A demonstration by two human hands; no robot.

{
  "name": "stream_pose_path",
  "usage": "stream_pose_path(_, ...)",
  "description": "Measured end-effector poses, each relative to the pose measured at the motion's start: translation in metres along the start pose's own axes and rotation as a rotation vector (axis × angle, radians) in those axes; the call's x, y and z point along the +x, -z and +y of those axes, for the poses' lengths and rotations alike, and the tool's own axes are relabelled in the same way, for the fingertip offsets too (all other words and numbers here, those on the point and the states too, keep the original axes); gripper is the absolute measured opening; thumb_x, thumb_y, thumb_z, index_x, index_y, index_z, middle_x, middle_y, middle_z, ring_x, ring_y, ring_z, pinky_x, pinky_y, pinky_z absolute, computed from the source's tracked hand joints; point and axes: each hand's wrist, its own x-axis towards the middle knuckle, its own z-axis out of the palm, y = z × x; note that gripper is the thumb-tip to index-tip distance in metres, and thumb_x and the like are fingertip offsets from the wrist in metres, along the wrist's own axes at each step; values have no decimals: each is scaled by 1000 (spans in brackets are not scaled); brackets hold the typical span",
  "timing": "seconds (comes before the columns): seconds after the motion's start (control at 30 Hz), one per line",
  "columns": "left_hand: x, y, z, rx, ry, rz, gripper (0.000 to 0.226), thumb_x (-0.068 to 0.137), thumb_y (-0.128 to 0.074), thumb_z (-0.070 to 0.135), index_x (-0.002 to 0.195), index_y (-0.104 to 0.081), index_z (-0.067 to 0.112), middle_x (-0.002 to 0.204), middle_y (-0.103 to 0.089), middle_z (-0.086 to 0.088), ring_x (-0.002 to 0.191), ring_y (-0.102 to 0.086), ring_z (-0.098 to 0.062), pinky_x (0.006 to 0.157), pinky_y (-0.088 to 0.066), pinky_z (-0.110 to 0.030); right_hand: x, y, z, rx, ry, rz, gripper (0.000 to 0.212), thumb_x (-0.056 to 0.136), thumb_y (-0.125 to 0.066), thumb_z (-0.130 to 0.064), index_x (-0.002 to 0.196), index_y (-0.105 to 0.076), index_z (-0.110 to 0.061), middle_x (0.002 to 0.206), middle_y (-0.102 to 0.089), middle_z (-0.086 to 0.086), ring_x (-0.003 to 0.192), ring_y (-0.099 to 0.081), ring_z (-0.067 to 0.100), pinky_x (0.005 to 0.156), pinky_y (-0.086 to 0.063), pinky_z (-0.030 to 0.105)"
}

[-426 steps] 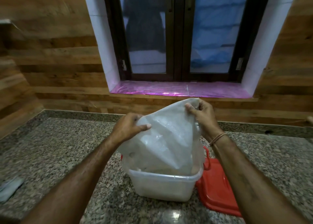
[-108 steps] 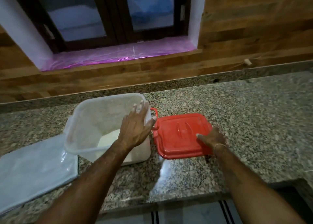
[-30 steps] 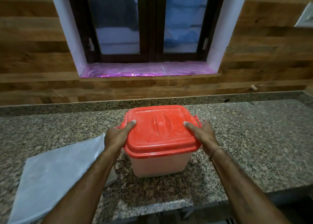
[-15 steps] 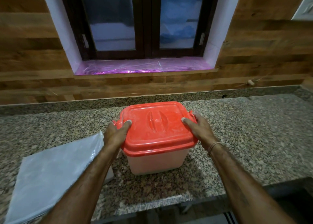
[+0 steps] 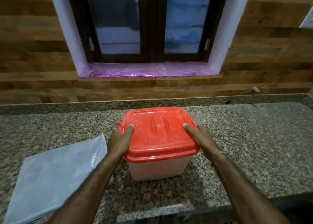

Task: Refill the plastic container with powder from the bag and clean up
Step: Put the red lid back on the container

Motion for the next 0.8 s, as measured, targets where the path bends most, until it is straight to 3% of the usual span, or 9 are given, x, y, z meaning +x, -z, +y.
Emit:
stream_pose_path(0.1, 4, -2, -3, -89, 81, 35, 80, 74, -63, 82, 112, -71, 12, 96, -77, -10, 81, -76, -29, 79, -64, -44, 9, 2, 2, 101, -80, -9, 45, 89, -77, -43, 113, -73, -6, 96, -81, 13, 77, -81, 28, 65, -66, 38)
stream_pose_path(0.2, 16, -4, 7, -112, 94, 75, 72, 82, -69, 69, 114, -72, 4, 94, -76, -12, 78, -72, -27, 65, -56, -30, 30, -2, 0, 118, -95, 32, 46, 81, -84, -47, 102, -76, -7, 90, -82, 12, 75, -81, 30, 69, -67, 45)
stream_pose_path(0.27, 31, -8, 20, -118, 89, 79, 68, 86, -71, 64, 112, -72, 1, 89, -74, -11, 74, -72, -25, 59, -54, -28, 52, 0, -5, 133, -90, 36, 45, 76, -86, -48, 94, -79, -7, 86, -82, 11, 76, -81, 29, 74, -67, 48)
stream_pose_path(0.33, 49, -14, 38, -140, 94, 92, 72, 79, -72, 69, 110, -73, 4, 92, -76, -13, 79, -74, -29, 69, -61, -36, 79, 3, -17, 160, -79, 48, 43, 76, -87, -44, 88, -79, -3, 81, -82, 9, 74, -81, 26, 71, -67, 41)
stream_pose_path(0.43, 89, -25, 71, -156, 83, 107, 82, 62, -72, 79, 102, -77, 7, 95, -78, -13, 85, -75, -31, 86, -63, -45, 129, 7, -42, 161, -51, 86, 35, 77, -87, -39, 81, -78, -5, 76, -80, 7, 63, -76, 17, 54, -56, 22)
stream_pose_path(0.63, 173, -58, 112, -145, 62, 115, 83, 58, -74, 79, 99, -79, 6, 94, -80, -12, 86, -76, -30, 87, -62, -44, 229, 7, -64, 118, -63, 80, 55, 65, -89, -50, 90, -80, -2, 78, -81, 5, 71, -79, 21, 67, -63, 32)
stream_pose_path(0.73, 202, -72, 118, -92, 63, 107, 72, 73, -74, 71, 105, -78, 7, 98, -79, -14, 87, -75, -31, 81, -61, -37, 260, 4, -64, 122, -77, 73, 52, 69, -88, -49, 91, -78, -3, 80, -79, 6, 70, -77, 21, 61, -59, 26)
stream_pose_path(0.8, 220, -82, 115, -91, 62, 119, 77, 69, -74, 75, 104, -78, 7, 97, -79, -15, 86, -76, -32, 82, -63, -42, 273, 1, -59, 107, -87, 59, 46, 74, -86, -47, 90, -78, -5, 79, -78, 5, 69, -76, 19, 56, -57, 23)
